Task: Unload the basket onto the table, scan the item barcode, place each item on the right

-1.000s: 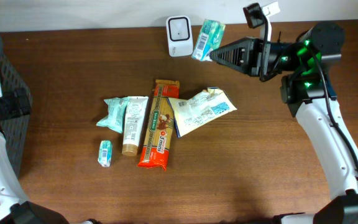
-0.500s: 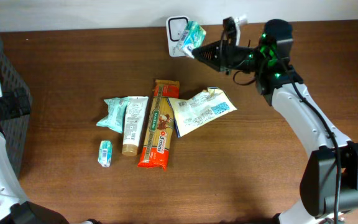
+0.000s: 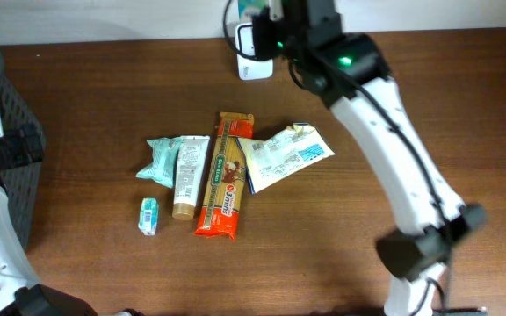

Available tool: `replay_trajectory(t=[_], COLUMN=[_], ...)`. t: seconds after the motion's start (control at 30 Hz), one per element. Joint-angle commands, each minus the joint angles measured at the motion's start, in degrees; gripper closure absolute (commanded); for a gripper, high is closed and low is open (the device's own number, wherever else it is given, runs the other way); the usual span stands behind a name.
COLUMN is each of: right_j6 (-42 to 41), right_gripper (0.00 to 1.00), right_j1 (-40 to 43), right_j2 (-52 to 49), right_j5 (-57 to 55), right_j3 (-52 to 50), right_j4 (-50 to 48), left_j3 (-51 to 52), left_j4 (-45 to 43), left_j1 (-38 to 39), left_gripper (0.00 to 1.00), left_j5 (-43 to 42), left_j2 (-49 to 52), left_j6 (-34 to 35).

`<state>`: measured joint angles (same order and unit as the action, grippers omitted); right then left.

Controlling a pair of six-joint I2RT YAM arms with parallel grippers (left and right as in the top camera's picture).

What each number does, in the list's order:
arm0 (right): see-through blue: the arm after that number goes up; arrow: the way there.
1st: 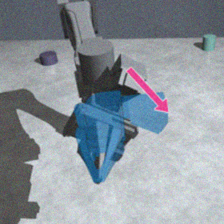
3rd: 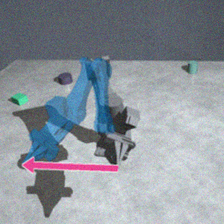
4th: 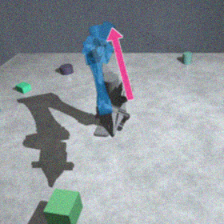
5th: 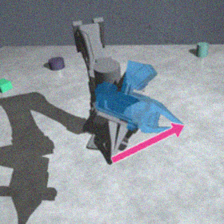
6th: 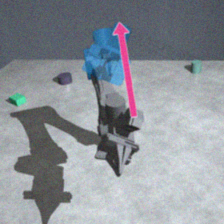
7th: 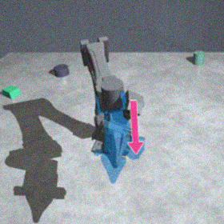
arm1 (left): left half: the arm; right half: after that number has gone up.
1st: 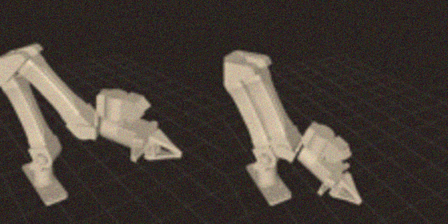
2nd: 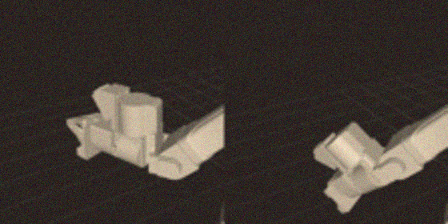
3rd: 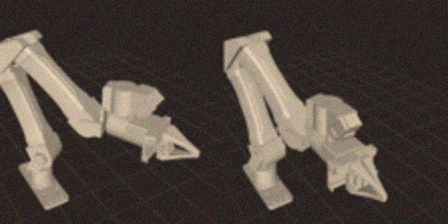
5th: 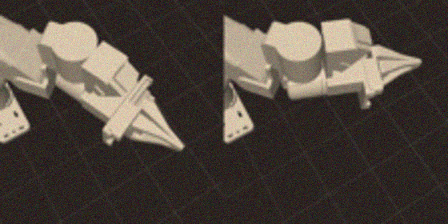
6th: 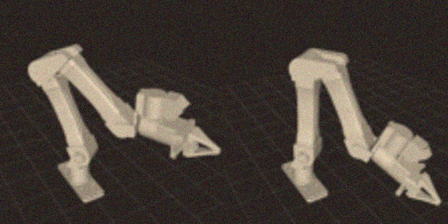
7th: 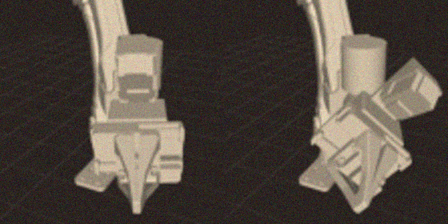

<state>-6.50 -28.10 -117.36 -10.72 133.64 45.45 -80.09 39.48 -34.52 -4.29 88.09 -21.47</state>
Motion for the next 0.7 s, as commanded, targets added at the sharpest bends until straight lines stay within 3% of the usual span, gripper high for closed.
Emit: replay_trajectory(t=[0.0,0.13,0.2,0.4,0.57,0.67], right_j6=[11.4,25.5,25.7,8.8,-3.6,-10.2], right_gripper=[0.96,0.96,0.96,0.94,0.59,0.53], right_j1=[-1.3,-1.3,-1.1,1.0,8.9,15.0], right_j2=[-10.0,-19.2,-22.0,-21.9,-17.9,-17.4], right_j5=[-16.8,-27.1,-28.6,-24.7,-2.1,7.5], right_j3=[7.5,7.3,7.3,8.9,15.8,18.2], right_j4=[-1.9,-14.7,-15.9,-1.6,18.7,31.1], left_j3=[-0.3,-0.3,-0.3,-0.3,-0.3,-0.3], left_j4=[0.0,0.0,0.0,0.0,0.0,0.0], left_j1=[-0.2,-0.2,-0.2,-0.2,-0.2,-0.2], left_gripper=[0.01,0.01,0.01,0.01,0.01,0.01], left_j5=[-0.6,-0.6,-0.6,-0.6,-0.6,-0.6], left_j2=[0.3,0.3,0.3,0.3,0.3,0.3], left_j6=[0.2,0.1,0.2,0.1,0.2,0.2])
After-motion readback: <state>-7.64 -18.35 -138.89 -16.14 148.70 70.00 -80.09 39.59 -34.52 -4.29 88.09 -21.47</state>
